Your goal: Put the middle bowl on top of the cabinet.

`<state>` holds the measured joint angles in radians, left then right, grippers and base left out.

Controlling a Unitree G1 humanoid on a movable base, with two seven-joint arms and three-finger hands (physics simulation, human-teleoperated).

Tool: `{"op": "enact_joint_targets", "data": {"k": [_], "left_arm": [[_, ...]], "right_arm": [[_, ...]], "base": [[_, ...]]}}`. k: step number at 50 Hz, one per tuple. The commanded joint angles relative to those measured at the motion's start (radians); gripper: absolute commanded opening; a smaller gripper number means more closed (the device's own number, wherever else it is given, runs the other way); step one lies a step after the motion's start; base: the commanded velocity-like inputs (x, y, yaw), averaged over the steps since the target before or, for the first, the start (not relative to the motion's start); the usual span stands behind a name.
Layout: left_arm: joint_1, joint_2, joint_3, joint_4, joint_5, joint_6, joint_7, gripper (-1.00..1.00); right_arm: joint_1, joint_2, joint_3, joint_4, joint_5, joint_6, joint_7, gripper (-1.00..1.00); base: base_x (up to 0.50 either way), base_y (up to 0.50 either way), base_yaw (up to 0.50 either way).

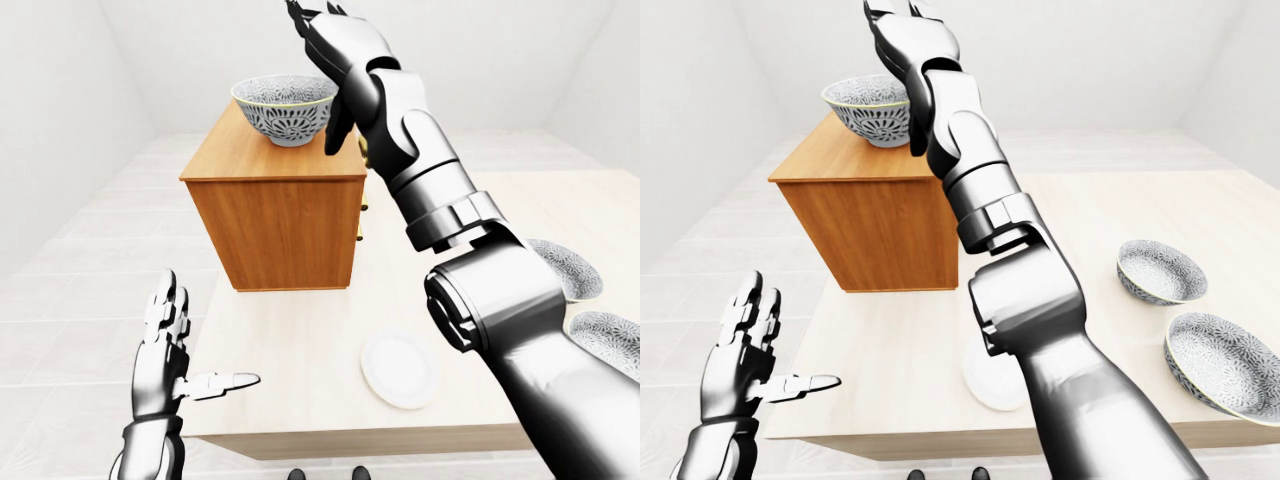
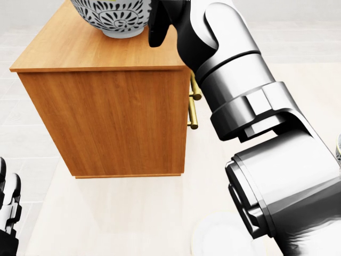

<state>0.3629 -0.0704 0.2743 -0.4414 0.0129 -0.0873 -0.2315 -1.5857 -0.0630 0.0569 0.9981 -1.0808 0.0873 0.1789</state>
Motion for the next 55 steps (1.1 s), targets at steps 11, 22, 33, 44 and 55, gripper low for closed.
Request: {"op": "enact_joint_targets", "data": {"k": [11,22,33,44,55], "left_arm": [[-0.012,0.002,0.002,-0.001,0.009,0.000,0.006,1.00],[-0.013,0.003,0.005,-0.010,0.007,0.000,0.007,1.00],[-0.010,0.000,0.001,-0.016,0.010,0.000,0.008,1.00],[-0.019,0.002,-0.004,-0.006,0.012,0.000,0.012,1.00],[-0.019,0.004,-0.008,-0.003,0.012,0.000,0.014,1.00]], "right_arm": [[-0.044,-0.081,-0.028,0.120,0.044,0.000,-0.063,1.00],[-0.080,-0.139,-0.040,0.167,0.065,0.000,-0.066,1.00],[-0.095,-0.200,-0.049,0.209,0.079,0.000,-0.082,1.00],[-0.105,-0.261,-0.051,0.237,0.071,0.000,-0.099,1.00],[-0.127,-0.290,-0.057,0.247,0.070,0.000,-0.104,1.00]], "base": [[0.00,0.00,0.00],[0.00,0.00,0.00],[0.00,0.00,0.00],[0.00,0.00,0.00],[0.00,0.00,0.00]]}}
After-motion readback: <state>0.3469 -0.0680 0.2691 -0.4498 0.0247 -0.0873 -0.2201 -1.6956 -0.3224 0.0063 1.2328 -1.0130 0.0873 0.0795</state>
